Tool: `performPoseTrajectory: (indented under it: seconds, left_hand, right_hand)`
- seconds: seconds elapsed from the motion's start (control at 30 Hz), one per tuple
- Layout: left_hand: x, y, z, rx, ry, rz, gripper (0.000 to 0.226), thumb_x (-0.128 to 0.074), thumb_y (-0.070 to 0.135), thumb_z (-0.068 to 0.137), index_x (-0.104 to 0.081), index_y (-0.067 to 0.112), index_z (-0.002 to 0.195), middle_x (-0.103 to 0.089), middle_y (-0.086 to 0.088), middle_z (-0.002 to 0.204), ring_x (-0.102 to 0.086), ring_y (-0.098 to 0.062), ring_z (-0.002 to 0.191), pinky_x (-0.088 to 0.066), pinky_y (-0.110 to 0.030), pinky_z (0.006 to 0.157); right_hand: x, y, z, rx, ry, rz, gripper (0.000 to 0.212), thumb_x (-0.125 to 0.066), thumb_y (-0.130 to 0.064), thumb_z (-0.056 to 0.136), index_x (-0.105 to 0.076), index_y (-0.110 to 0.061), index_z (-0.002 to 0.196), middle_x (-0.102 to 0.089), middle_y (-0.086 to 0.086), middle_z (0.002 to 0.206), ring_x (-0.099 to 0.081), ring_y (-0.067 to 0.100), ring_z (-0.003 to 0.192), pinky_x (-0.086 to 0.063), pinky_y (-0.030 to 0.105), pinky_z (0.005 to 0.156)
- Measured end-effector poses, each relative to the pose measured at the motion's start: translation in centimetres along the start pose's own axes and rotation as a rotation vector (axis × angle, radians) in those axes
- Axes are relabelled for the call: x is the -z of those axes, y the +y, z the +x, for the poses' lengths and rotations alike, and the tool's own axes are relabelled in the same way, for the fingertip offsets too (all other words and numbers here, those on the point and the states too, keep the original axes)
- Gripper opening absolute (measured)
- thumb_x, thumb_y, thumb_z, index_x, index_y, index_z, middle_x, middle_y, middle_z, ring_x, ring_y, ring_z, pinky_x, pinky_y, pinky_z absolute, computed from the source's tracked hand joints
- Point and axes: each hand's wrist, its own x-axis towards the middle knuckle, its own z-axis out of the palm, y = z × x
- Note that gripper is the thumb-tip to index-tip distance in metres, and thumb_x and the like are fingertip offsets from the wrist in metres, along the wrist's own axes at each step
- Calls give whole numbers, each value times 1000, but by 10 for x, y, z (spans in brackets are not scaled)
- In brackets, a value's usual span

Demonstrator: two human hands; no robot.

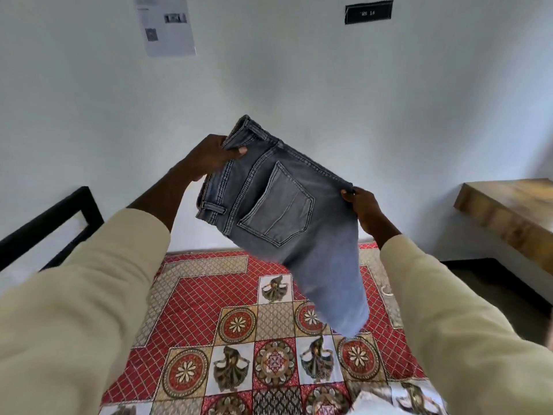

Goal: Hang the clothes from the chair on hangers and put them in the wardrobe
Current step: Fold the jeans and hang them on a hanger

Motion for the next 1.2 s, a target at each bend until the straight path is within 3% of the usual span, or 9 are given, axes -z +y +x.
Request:
performPoseTrajectory:
  seconds: [0.13, 0.27, 0.37, 0.53, 0.6, 0.73, 0.83, 1.03, 1.2]
  left_hand:
    - [-35, -41, -6, 37, 106, -172, 36, -72, 31, 89, -69, 9, 117, -74, -5, 105, -71, -17, 92, -57, -29, 82]
    - [-45, -101, -20, 152, 181, -383, 23, -71, 25, 89, -72, 11, 108, -76, -5, 97, -71, -22, 90, -58, -33, 82]
    - [-43, -158, -41, 300, 226, -460, 20, -72, 23, 88, -72, 11, 103, -76, -5, 92, -72, -21, 84, -59, -37, 82]
    - [-28, -317, -86, 650, 252, -318, 41, -81, 48, 74, -76, 16, 98, -76, -9, 94, -72, -31, 87, -57, -45, 84]
    - [-24, -394, -104, 772, 240, -242, 41, -78, 48, 78, -75, 13, 98, -73, -9, 86, -68, -26, 74, -53, -29, 67]
    - [-22, -517, -132, 932, 227, -156, 35, -73, 40, 86, -70, 6, 88, -56, -4, 61, -48, -14, 52, -28, -19, 42]
    - [-13, -626, -136, 985, 207, -120, 19, -68, 30, 92, -67, 11, 91, -57, 14, 49, -53, -5, 55, -34, -17, 46]
    - [-13, -770, -146, 950, 208, 57, 35, -61, 31, 97, -65, 3, 117, -69, -19, 108, -64, -28, 103, -38, -22, 73]
    - [-20, -858, -146, 977, 334, 92, 46, -67, 49, 87, -59, 8, 104, -70, -15, 93, -66, -31, 84, -52, -42, 70]
  right_hand:
    - [27, -30, 27, 54, 44, -281, 18, -69, -12, 88, -71, -2, 103, -70, 17, 99, -59, 21, 86, -53, 39, 83]
    - [-2, -41, 44, 47, -45, -641, 16, -65, -22, 92, -66, -7, 90, -58, 7, 80, -51, 17, 71, -38, 25, 57]
    - [-47, -15, 56, 32, -165, -828, 22, -63, -26, 94, -62, -5, 89, -55, 12, 87, -50, 21, 80, -34, 29, 59]
    - [-153, 109, 73, -133, -374, -936, 33, -63, -17, 95, -49, -17, 64, -51, 9, 74, -47, 18, 86, -35, 18, 62]
    - [-207, 185, 83, -260, -457, -952, 15, -61, -18, 95, -63, -13, 82, -58, 13, 92, -49, 20, 91, -42, 26, 80]
    - [-289, 315, 92, -263, -549, -1069, 36, -57, -24, 98, -64, 9, 112, -64, 25, 110, -60, 35, 104, -39, 36, 80]
    - [-364, 415, 108, -294, -526, -1036, 32, -58, -17, 98, -64, 9, 114, -64, 24, 108, -60, 35, 107, -30, 29, 70]
    - [-469, 536, 154, -341, -536, -998, 25, -55, -15, 98, -67, -1, 114, -68, 23, 111, -60, 24, 90, -39, 32, 70]
    - [-518, 613, 163, -328, -508, -1159, 29, -49, -16, 97, -53, -7, 125, -61, 21, 123, -58, 40, 111, -47, 46, 94]
